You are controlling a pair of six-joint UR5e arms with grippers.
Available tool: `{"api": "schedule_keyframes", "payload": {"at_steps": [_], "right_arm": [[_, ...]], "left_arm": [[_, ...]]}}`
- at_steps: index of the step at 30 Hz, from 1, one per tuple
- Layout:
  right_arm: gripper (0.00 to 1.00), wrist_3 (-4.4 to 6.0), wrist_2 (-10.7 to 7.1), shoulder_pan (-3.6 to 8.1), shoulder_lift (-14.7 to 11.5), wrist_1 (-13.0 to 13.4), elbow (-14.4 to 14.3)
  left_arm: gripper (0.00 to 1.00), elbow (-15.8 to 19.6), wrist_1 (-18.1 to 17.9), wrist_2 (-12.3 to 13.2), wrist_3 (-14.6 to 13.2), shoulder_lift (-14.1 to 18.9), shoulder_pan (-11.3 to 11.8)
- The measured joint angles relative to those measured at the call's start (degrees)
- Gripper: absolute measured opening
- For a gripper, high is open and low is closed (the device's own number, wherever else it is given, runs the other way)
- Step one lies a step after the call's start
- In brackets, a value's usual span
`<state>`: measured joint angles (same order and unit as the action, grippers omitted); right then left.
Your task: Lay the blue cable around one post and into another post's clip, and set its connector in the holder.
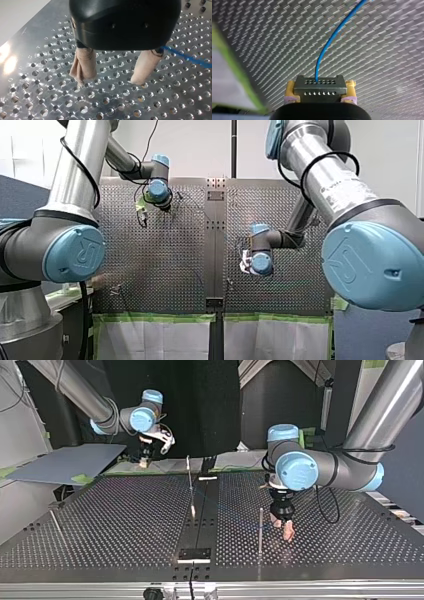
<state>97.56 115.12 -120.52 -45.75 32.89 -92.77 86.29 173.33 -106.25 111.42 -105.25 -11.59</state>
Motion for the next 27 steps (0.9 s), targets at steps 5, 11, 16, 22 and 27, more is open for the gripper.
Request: {"api": "schedule_keyframes", "payload": {"at_steps": [5,11,16,22,27], "right_arm": [[0.0,0.46,1.36,0.53,3.19,3.19,-3.2],[0.0,0.92,1.52,1.29,6.32,6.33,-6.33],[0.0,1.18,1.46,1.98,8.57,8.57,-8.57],[0.0,2.38,1.36,3.0,11.71,11.73,-11.72],[0.0,3.73,1.23,3.82,14.86,14.86,-14.27]], "left_arm": [[1.0,-0.01,0.0,-0.45,-0.18,0.01,-0.02],[1.0,0.0,-0.21,-0.83,-0.42,0.01,-0.05],[1.0,0.0,-0.29,-0.91,-0.4,0.01,-0.04],[1.0,0.0,-0.32,-0.86,-0.44,0.01,-0.08],[1.0,0.0,-0.35,-0.81,-0.45,0.01,-0.09]]}}
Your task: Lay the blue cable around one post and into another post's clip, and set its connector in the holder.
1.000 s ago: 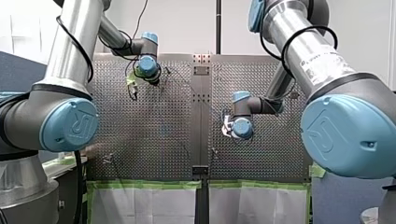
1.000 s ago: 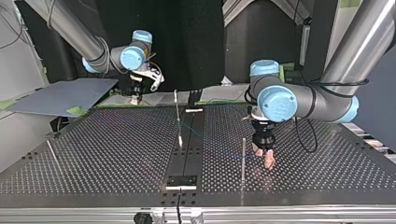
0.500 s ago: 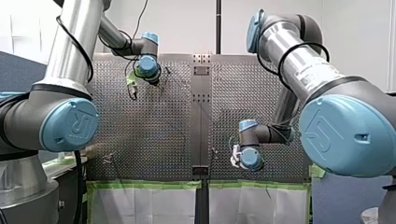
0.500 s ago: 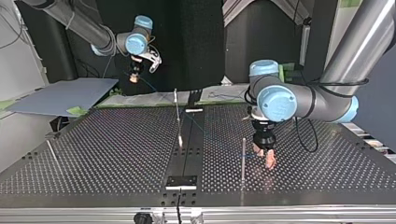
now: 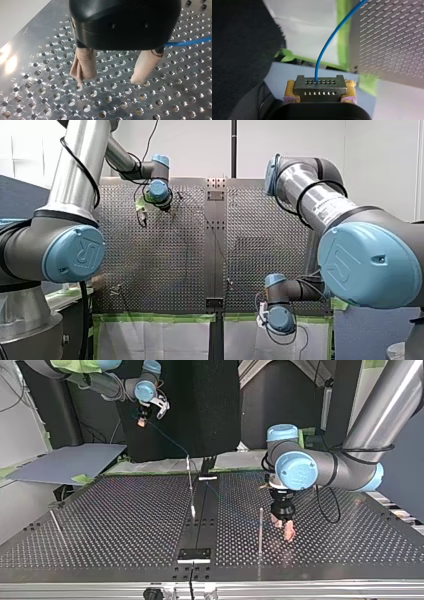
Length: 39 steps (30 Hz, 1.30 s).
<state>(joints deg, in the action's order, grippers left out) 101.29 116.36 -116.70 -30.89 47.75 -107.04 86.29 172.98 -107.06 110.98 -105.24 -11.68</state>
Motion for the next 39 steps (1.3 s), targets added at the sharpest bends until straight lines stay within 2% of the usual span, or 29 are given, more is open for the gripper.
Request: {"api": "schedule_keyframes", "payload": {"at_steps": [4,10,14,19,22,31,39], "right_arm": [[0.0,0.3,0.04,0.65,2.3,2.3,0.85],[0.0,1.14,0.07,1.92,5.55,5.55,3.79],[0.0,1.42,0.05,3.09,7.75,7.75,5.9],[0.0,1.3,-0.69,4.9,9.88,9.87,7.21],[0.0,0.49,-1.81,6.25,11.24,11.26,7.4],[0.0,-3.04,-6.71,11.23,16.24,16.24,7.67],[0.0,-3.36,-10.76,15.81,20.86,20.85,8.67]], "left_arm": [[1.0,0.0,0.0,-0.07,-0.05,0.0,0.0],[1.0,0.0,-0.05,-0.11,-0.06,0.0,-0.01],[1.0,0.0,-0.05,-0.12,-0.02,-0.01,-0.01],[1.0,0.0,-0.02,-0.12,0.15,0.0,0.02],[1.0,0.0,-0.01,-0.12,0.24,-0.01,0.04],[1.0,0.03,-0.08,-0.07,0.25,-0.01,-0.02],[1.0,0.56,-0.68,0.02,0.25,0.0,-0.03]]}}
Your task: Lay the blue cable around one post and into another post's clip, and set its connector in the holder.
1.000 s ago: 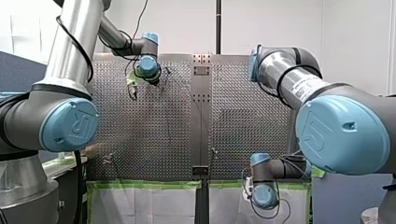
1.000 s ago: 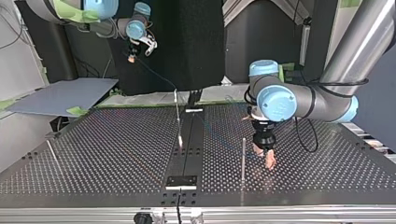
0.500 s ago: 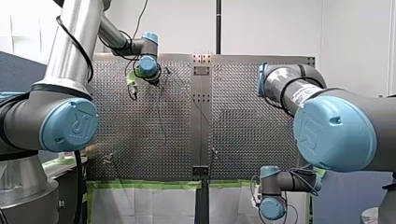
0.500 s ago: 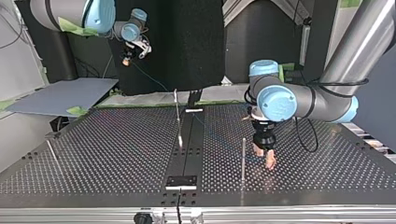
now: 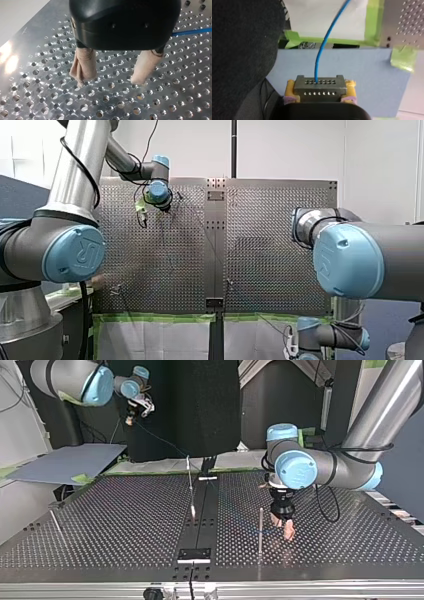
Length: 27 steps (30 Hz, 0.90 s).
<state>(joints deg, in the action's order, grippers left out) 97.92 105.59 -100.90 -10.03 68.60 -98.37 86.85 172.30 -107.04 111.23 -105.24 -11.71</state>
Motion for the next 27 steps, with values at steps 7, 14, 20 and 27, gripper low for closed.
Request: {"api": "schedule_keyframes", "payload": {"at_steps": [7,14,20,27], "right_arm": [[0.0,-0.45,-1.06,1.27,3.73,3.73,0.05],[0.0,-2.38,-3.07,0.98,7.55,7.54,-1.21],[0.0,-2.08,-3.79,0.52,9.49,11.09,-4.58],[0.0,-0.31,-4.48,-1.09,6.09,11.71,-7.0]], "left_arm": [[1.0,0.04,-0.11,0.07,-0.02,0.0,0.0],[1.0,0.05,-0.24,0.18,-0.06,0.0,0.0],[1.0,0.05,-0.4,0.23,-0.07,0.0,0.07],[1.0,0.05,-0.46,0.3,-0.02,0.0,0.17]]}}
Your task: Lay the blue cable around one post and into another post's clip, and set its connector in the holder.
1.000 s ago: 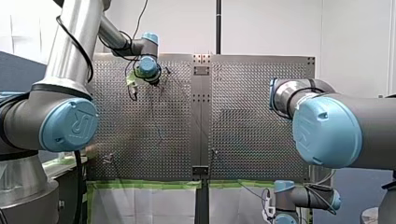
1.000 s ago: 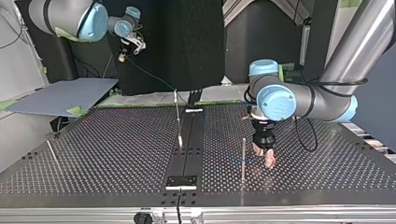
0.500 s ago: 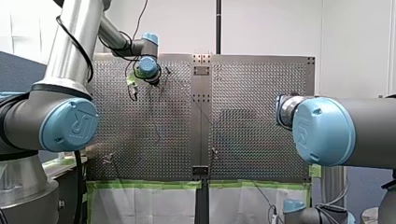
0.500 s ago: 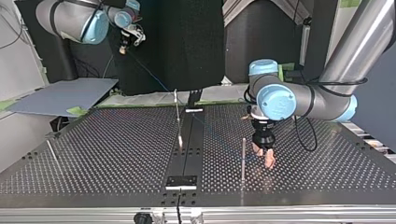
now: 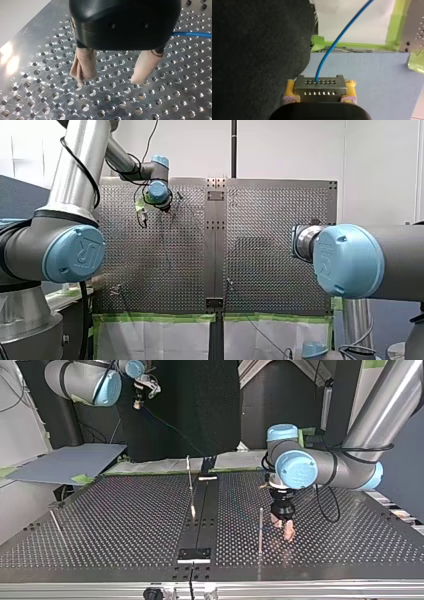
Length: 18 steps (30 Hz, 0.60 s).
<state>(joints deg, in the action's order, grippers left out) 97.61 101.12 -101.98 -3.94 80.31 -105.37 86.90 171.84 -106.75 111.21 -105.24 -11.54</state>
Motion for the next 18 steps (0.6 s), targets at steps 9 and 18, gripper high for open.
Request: {"api": "schedule_keyframes", "payload": {"at_steps": [9,18], "right_arm": [[0.0,1.82,3.53,-4.84,-5.39,-4.94,0.28],[0.0,2.31,4.67,-6.38,-10.55,-10.09,0.45]], "left_arm": [[1.0,0.0,-0.08,0.01,0.03,0.0,0.15],[1.0,0.0,-0.09,0.09,0.11,-0.01,0.32]]}}
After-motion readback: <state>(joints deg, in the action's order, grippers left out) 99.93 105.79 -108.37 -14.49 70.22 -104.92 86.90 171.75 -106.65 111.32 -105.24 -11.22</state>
